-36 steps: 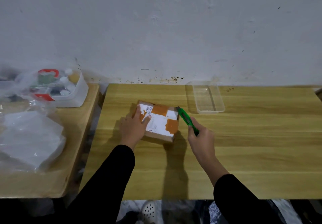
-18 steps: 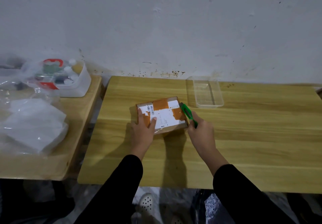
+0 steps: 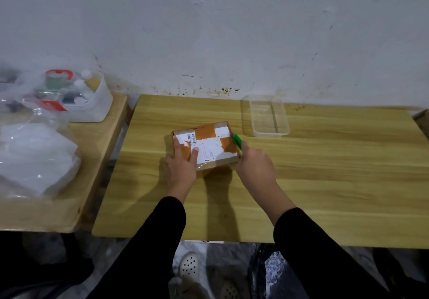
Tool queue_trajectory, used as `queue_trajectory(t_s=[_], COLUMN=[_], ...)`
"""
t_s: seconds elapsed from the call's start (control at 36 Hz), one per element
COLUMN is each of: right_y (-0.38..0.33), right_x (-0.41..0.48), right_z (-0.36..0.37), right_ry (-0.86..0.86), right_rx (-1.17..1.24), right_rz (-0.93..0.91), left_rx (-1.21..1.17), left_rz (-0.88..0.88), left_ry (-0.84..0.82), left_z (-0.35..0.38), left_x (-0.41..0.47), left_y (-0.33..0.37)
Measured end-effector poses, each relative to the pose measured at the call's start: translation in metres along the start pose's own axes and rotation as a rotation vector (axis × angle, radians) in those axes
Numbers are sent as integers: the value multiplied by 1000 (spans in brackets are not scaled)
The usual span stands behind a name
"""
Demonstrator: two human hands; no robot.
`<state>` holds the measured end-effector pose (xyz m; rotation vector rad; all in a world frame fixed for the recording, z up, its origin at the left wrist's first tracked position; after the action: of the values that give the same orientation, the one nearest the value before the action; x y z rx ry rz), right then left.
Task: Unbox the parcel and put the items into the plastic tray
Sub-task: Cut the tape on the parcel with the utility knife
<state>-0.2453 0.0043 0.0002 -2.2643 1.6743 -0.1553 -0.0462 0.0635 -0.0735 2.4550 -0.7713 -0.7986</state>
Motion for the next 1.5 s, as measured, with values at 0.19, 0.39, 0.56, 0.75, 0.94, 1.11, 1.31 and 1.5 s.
queue_trajectory(t_s=[0.19, 0.39, 0.56, 0.75, 0.94, 1.11, 1.31, 1.5], right_y=[3, 10, 9, 8, 1, -4, -4, 1], right_x=[-12, -13, -6, 4, 8, 0, -5, -14], right_z=[-4, -9, -8, -8, -19, -21, -19, -10], right_ry=[4, 73, 85, 51, -22, -50, -55, -41], right_rx=[-21, 62, 79, 52, -2, -36, -57, -44], right_rz=[-17, -34, -38, -19, -28, -39, -43, -38], left_rx=[6, -2, 15, 18, 10, 8, -25, -31], left_rz=[-23, 5, 7, 3, -18, -27, -40, -46], left_ry=[-5, -24, -23, -19, -7, 6, -14, -10], left_z=[-1, -2, -1, 1, 1, -1, -2, -3], left_x=[-6, -8, -8, -8, -10, -12, -16, -17], left_y=[-2, 1, 2, 2, 2, 2, 4, 4])
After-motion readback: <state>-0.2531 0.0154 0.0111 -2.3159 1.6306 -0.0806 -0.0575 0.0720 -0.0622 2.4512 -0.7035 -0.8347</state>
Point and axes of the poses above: each hand's wrist, its own x-axis towards the middle knuckle, its own z-axis out of the palm, y = z × x, the point moved 10 cm from there along x, towards the middle knuckle, and after that the axes turned 7 degrees about -z, right-handed, at the moved point
